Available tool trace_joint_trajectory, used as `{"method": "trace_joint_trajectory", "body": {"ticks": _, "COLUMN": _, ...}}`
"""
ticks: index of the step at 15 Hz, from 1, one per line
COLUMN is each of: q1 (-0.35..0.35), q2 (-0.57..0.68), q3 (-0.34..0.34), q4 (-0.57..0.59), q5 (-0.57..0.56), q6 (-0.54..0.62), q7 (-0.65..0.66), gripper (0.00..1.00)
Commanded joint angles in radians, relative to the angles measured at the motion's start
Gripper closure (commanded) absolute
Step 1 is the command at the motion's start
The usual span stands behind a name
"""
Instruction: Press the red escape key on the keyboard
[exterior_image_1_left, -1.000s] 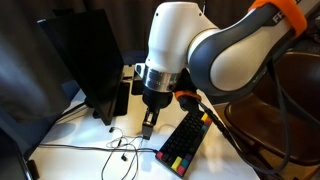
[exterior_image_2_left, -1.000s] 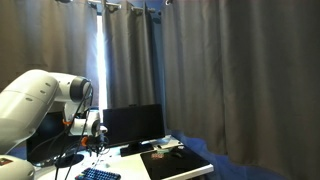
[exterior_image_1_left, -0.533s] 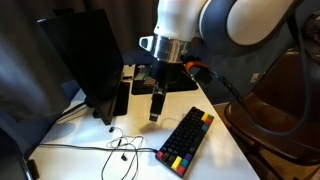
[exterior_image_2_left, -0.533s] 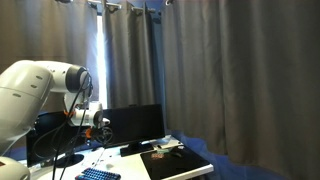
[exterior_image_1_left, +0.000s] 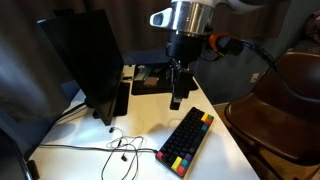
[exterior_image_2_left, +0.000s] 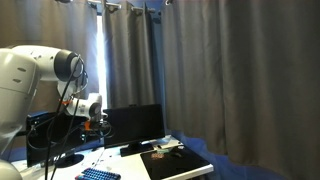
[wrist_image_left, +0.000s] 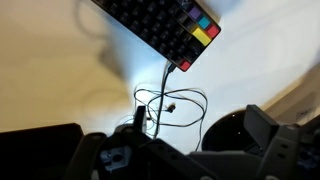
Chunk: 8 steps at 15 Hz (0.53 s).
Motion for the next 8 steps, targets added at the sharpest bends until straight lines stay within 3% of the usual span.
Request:
{"method": "trace_joint_trajectory", "body": {"ticks": 1, "q1": -0.065, "q2": -0.127, "q3": 0.054, "q4": -0.106, "q5": 0.138, "q6": -0.006, "q7": -0.124, "gripper": 0.0}}
{"method": "trace_joint_trajectory", "body": {"ticks": 8, "q1": -0.067, "q2": -0.328, "q3": 0.029, "q4": -0.256, "q5": 0.339, "q6": 0.007, "q7": -0.27, "gripper": 0.0}}
